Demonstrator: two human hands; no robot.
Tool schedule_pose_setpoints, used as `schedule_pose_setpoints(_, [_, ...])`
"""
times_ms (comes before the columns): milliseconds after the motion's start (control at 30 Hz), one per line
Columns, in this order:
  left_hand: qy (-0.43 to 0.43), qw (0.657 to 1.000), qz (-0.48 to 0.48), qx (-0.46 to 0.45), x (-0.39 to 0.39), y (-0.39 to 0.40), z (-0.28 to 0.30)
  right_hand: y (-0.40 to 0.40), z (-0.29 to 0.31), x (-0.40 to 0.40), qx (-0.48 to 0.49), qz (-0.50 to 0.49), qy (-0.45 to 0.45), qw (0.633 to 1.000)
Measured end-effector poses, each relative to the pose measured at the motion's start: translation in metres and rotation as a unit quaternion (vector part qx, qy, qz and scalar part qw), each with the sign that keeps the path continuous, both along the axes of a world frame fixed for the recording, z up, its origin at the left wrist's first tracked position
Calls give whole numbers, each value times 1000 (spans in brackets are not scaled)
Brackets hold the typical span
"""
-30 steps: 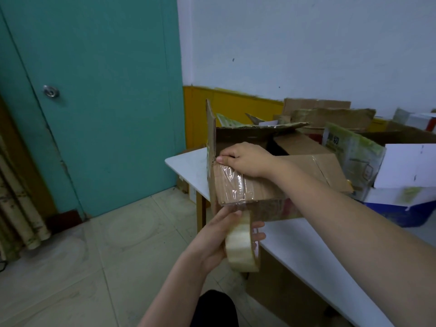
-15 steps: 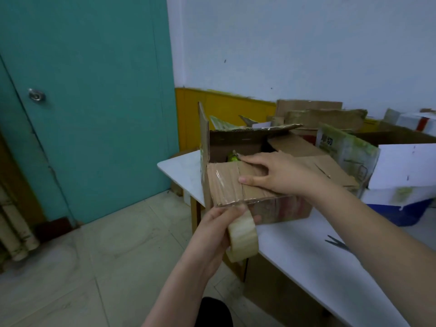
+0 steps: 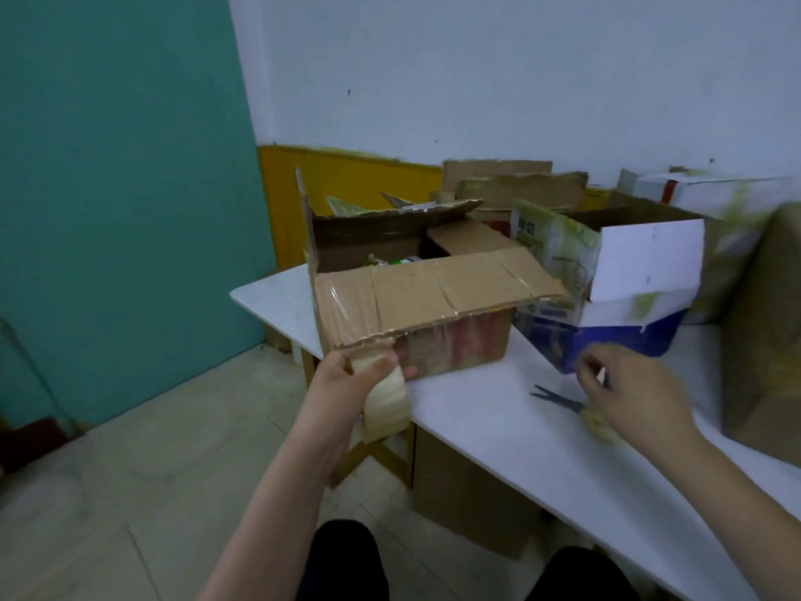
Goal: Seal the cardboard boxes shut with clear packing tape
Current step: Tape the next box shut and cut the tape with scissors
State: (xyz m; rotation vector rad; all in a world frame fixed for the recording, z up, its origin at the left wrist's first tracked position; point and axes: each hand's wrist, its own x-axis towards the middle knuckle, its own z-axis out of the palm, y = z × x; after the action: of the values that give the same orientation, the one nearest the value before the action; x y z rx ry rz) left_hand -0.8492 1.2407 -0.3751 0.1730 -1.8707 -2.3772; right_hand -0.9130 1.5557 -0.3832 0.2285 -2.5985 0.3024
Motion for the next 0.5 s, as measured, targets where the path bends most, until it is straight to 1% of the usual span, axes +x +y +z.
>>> schedule_pose_setpoints(33, [0,1000,-4,-18,1,-1,-1,22,-15,-4,60,-10,-88,994])
schedule_pose_setpoints(67, [2,999,-7,-32,1,-3,-2,42,-31,-10,108,-7,-162,981])
schedule_pose_setpoints(100, [5,999,-9,-42,0,-3,-2,55,-42,-14,124,-5,-210,970])
schedule_pose_setpoints(133, [9,999,-12,-47,-1,-2,-1,65,-51,-17,87,1,-227,970])
schedule_pose_setpoints(200, [16,998,-24,-50,-3,0,2,67,-54,-18,35,1,-214,976])
schedule_pose_setpoints(267, [18,997,-45,-53,-5,6,10,60,-49,-19,34,4,-218,975])
schedule_pose_setpoints(333, [22,996,-61,-57,-8,13,19,56,-44,-22,37,-19,-230,972])
schedule_pose_setpoints(500, [33,994,-70,-84,-8,19,27,50,-28,-17,66,-57,-292,952])
